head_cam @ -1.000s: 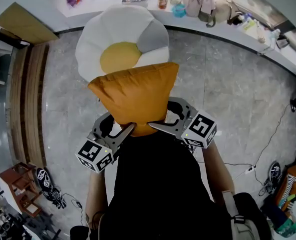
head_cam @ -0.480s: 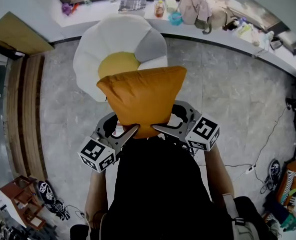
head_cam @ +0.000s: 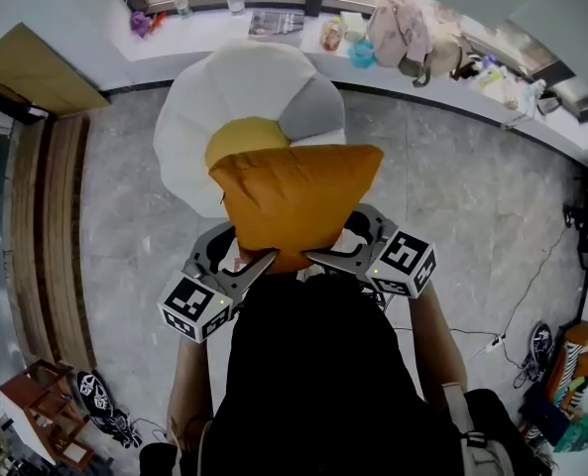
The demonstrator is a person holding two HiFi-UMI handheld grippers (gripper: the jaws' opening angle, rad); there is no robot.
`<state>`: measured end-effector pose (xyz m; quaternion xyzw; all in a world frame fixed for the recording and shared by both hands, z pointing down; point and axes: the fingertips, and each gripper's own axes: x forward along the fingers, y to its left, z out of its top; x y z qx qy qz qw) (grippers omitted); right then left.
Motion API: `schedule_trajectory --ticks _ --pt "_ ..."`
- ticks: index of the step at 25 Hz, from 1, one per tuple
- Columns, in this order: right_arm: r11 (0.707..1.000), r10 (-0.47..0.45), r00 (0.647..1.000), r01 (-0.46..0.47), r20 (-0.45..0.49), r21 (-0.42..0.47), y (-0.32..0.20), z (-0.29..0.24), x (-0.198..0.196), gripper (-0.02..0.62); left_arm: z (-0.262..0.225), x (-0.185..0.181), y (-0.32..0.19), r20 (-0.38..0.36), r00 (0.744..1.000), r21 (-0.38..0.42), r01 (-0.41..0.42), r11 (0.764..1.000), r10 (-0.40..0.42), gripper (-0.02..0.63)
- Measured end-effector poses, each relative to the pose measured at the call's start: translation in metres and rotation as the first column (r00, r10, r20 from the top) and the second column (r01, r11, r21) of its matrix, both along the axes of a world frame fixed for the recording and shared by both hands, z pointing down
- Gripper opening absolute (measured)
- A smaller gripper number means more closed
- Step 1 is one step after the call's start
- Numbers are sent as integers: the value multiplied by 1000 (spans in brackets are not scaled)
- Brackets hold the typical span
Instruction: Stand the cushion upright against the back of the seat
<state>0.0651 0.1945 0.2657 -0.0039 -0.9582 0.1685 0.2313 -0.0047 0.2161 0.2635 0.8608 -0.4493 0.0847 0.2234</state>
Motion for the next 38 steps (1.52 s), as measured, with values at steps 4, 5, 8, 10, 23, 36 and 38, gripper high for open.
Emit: schedule_trajectory --ticks 4,5,8,10,23,36,38 --pt "1000 -24 999 25 -41 11 -9 3 -18 316 2 -19 -10 2 1000 3 -25 1000 25 295" --pt "1000 -26 999 27 -46 13 -11 3 -22 316 3 -23 -13 0 1000 3 -28 1000 28 295" --pt "1000 -31 999 31 -41 3 -17 0 -32 316 0 -33 -21 -15 999 4 -36 999 36 295" --pt "999 -40 999 40 -33 0 -22 -3 -36 316 -2 -38 -26 -25 999 5 -39 999 39 295" --pt "990 -136 990 137 22 -34 -66 -6 -38 316 1 -44 -71 -83 996 -34 -22 999 19 298" --pt "984 -175 983 172 61 53 -215 -10 -39 316 -5 -39 -198 -39 987 -22 154 988 -154 296" --pt "983 -175 982 171 64 64 -237 -11 -39 316 -7 -38 -218 -34 984 -18 174 985 -174 295"
